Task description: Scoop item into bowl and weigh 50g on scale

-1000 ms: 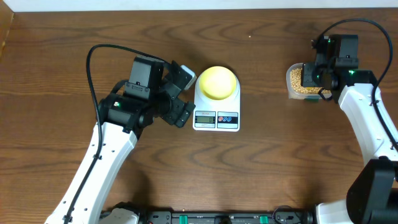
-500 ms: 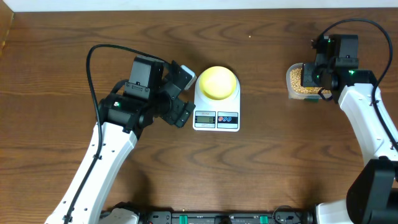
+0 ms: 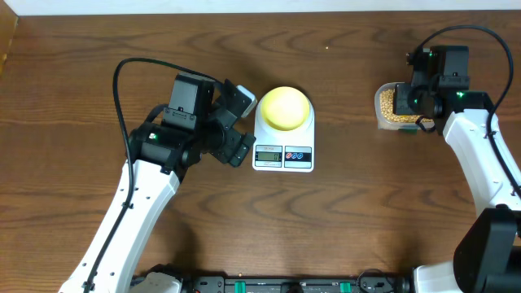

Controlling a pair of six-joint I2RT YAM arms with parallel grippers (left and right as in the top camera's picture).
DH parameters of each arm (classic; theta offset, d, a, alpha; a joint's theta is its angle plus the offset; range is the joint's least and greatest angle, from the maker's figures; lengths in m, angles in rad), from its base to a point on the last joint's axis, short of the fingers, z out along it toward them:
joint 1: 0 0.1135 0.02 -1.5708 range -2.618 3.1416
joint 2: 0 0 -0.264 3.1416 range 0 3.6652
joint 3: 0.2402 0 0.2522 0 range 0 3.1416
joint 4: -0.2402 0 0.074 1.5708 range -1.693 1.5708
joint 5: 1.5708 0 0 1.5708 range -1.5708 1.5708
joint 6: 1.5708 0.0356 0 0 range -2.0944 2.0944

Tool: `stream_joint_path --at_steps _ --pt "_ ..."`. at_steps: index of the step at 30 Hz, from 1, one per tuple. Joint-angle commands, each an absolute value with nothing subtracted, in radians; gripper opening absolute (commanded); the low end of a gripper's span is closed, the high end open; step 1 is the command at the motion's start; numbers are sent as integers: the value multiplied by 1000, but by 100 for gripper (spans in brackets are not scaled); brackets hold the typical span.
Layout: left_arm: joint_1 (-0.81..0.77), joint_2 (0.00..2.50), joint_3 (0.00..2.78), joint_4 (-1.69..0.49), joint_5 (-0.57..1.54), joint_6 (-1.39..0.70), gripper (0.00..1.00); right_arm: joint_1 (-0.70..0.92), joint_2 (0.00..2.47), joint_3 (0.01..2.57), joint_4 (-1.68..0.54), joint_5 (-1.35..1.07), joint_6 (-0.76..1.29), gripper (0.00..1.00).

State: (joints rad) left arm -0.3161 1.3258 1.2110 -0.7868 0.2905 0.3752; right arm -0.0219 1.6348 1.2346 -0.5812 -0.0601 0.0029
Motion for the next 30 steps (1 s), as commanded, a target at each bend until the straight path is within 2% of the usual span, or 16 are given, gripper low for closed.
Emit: stream_joint_path --at_steps 1,18,26,30 --pt "-316 1319 1196 -789 306 392 89 -11 1642 1229 -595 -147 7 1" --pt "-316 1319 1196 -789 306 392 89 -17 1642 1229 -626 -168 -2 1" --pt "-316 1319 1196 -789 306 392 89 -70 1642 1229 -662 -174 -9 1" --pt "-316 1319 1196 -789 306 392 89 -121 1642 1229 -661 -268 -29 1"
